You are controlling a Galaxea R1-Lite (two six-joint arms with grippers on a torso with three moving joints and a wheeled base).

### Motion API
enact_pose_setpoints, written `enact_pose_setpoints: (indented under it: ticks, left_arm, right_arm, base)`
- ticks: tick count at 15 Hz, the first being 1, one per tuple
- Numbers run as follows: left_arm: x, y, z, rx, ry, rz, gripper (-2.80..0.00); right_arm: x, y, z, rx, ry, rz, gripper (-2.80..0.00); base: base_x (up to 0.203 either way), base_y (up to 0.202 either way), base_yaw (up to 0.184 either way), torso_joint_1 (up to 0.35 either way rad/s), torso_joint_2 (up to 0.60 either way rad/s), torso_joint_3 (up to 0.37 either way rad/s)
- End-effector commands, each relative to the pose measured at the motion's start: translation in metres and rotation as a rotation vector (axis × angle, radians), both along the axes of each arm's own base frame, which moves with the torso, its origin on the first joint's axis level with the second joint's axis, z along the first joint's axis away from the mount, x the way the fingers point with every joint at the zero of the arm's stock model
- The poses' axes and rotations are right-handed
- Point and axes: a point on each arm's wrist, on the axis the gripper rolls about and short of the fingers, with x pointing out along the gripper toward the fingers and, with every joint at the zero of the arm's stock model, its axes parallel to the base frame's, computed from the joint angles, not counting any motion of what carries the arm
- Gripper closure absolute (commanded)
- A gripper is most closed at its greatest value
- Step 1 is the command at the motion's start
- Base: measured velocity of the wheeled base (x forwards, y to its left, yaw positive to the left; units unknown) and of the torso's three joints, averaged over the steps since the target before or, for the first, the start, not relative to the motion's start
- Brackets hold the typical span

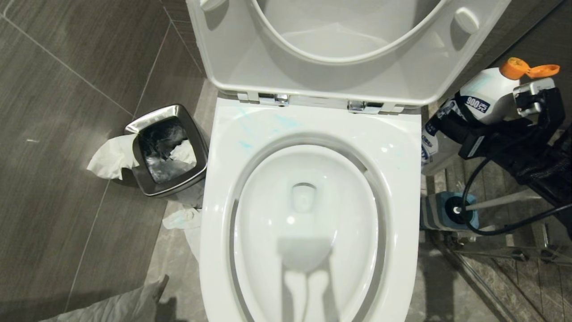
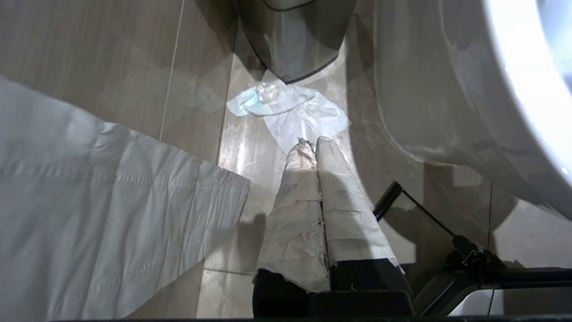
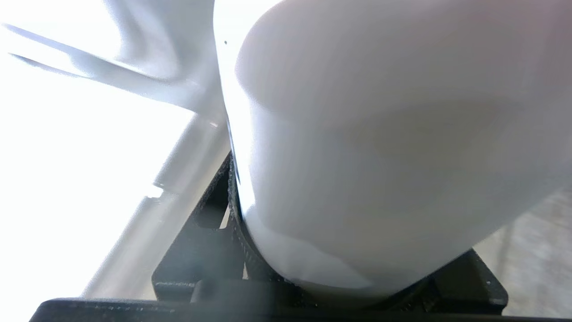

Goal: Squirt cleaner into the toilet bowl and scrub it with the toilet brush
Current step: Pour in the cleaning agent

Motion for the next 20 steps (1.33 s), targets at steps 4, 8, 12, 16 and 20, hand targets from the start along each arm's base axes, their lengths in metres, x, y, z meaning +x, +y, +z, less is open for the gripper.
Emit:
enact_pose_setpoints:
  ticks: [4,8,12,16,20]
  left_arm:
    - [0.0,0.0,0.0,0.0,0.003,0.0,0.0]
    - [0.0,0.0,0.0,0.0,0.003,0.0,0.0]
    - [0.0,0.0,0.0,0.0,0.003,0.0,0.0]
    - [0.0,0.0,0.0,-0.002,0.003,0.0,0.0]
    - [0.0,0.0,0.0,-0.003,0.003,0.0,0.0]
  right_arm:
    - [-0.07,-0.002,0.025,0.001,0.019,0.006,0.0]
    - [-0.095,-0.003,0.017,0.008,0.064,0.004,0.0]
    - [-0.102,-0.004,0.018,0.013,0.061,-0.028,0.0]
    - [-0.114,-0.001,0.016,0.005,0.114,-0.013,0.0]
    - [-0.121,0.007,0.017,0.004,0.145,-0.006,0.0]
  base:
    - [0.0,0.0,0.0,0.002,0.0,0.203]
    - [0.0,0.0,0.0,0.002,0.0,0.206]
    - [0.0,0.0,0.0,-0.001,0.0,0.202]
    - [0.0,0.0,0.0,0.001,0.0,0.204]
    - [0.0,0.0,0.0,0.0,0.0,0.204]
